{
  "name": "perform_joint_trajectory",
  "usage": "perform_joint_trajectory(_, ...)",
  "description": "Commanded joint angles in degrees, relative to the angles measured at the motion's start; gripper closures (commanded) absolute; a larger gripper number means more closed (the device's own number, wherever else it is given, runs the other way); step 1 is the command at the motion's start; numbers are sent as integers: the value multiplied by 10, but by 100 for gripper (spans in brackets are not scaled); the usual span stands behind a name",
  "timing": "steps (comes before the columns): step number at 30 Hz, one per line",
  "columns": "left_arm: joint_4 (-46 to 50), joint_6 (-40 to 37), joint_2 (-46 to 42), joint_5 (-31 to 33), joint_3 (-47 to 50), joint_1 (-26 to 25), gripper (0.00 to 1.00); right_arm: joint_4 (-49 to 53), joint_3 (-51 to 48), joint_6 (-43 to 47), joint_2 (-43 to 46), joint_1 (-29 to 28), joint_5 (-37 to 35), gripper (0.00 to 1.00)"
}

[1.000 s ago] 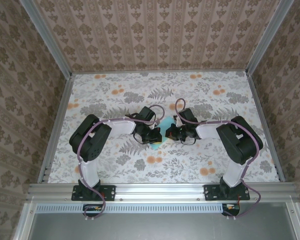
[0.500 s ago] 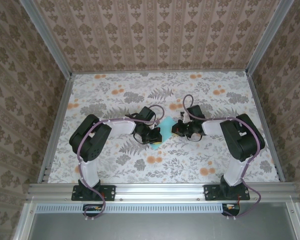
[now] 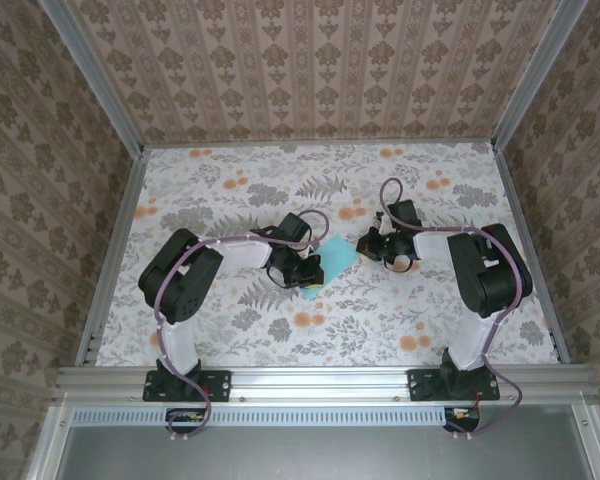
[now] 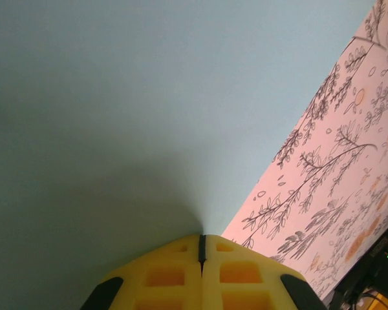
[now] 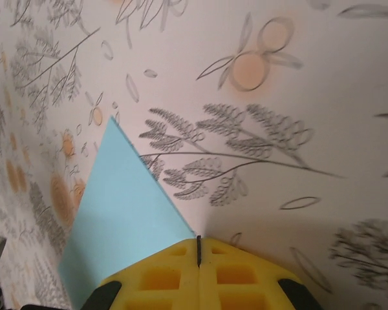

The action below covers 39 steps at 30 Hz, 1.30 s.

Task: Fold a paper plane with a square sheet of paper (pick it up from the middle)
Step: First fold in half a square sheet of paper at the center of the table.

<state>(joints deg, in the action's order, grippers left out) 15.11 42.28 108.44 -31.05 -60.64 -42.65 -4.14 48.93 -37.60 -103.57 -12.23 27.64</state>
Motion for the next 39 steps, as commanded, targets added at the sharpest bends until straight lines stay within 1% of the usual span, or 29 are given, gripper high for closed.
perform_joint_trajectory(1,132,-75,34,56,-10,5,100,14,-6,5,54,6,-33,100)
perform_joint_trajectory(6,225,-231,40,101,-64,14,100,10,-35,-10,88,-18,-24,100)
perform_joint_trajectory(9,254,-294,40,111,-76,23,100,2,-42,-26,87,-47,-22,100)
perform_joint_trajectory(13,267,-339,39,119,-82,29,100,-21,-41,-55,65,-89,-14,100)
perform_joint_trajectory(15,267,-343,40,125,-89,34,100,-34,-36,-70,46,-108,-11,100)
perform_joint_trajectory(19,263,-339,38,116,-94,42,100,-48,-31,-84,17,-124,-13,100)
perform_joint_trajectory(23,250,-319,25,99,-93,46,100,-32,-28,-94,-3,-125,-30,100)
perform_joint_trajectory(28,199,-251,-11,88,-80,46,100,-41,-46,-118,-9,-126,-45,100)
perform_joint_trajectory(31,158,-180,-37,98,-67,44,100,-44,-61,-137,-2,-128,-59,100)
perform_joint_trajectory(33,115,-118,-57,105,-48,37,100,-45,-72,-153,9,-133,-74,100)
perform_joint_trajectory(36,34,-28,-81,125,-12,12,100,-46,-92,-185,29,-144,-105,100)
perform_joint_trajectory(39,-45,46,-82,148,20,-14,100,-58,-116,-214,46,-152,-129,100)
